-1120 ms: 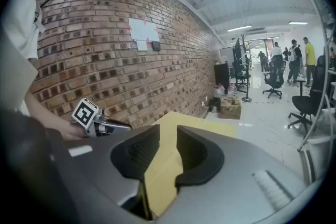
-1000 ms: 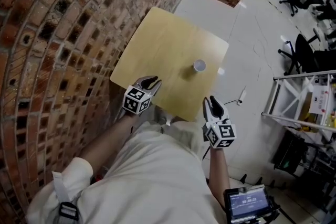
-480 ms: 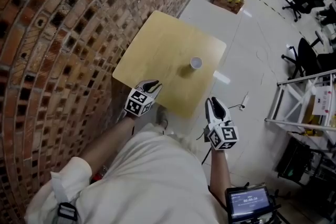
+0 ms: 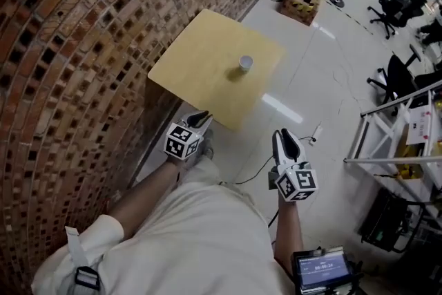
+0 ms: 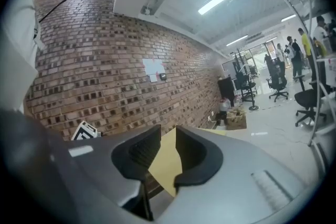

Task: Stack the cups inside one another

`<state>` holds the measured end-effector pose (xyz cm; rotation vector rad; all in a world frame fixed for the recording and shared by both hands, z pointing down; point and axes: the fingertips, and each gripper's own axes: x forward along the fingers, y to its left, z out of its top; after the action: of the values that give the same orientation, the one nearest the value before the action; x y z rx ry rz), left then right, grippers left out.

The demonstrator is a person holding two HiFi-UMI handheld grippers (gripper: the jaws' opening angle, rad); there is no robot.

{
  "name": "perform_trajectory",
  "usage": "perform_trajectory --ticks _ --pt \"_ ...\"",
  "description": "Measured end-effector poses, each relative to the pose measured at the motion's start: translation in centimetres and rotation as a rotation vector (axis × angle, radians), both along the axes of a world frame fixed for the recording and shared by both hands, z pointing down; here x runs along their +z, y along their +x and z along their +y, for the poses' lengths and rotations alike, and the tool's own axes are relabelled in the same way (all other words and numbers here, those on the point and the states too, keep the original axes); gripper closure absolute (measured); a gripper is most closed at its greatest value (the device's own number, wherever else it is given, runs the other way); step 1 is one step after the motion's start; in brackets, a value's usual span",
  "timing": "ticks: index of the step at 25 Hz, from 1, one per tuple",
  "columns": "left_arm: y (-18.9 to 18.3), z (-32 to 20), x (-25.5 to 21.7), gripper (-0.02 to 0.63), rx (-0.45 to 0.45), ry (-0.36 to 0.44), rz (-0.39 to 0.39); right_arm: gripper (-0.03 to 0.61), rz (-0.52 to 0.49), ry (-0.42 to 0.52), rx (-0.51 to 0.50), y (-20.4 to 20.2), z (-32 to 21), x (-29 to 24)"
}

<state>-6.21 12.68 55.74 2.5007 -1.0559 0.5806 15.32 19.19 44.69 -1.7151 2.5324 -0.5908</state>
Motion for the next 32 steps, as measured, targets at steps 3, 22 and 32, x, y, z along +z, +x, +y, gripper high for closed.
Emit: perform_trajectory --ticks 3,22,32 --pt "0.3 5.5 -1.6 0.531 -0.030 0.007 0.010 0.495 -0.062 0.009 0.010 0.4 3.6 -2.1" --pt "-4.5 13.1 -9.6 0.541 -0.115 0.150 0.061 0.453 0.016 0.084 -0.066 -4.0 11.6 -4.1" --pt "-6.7 11.7 -9.7 0.541 -0.045 0.145 0.061 0.400 0.039 0.023 -0.013 -5.2 12.4 -1.4"
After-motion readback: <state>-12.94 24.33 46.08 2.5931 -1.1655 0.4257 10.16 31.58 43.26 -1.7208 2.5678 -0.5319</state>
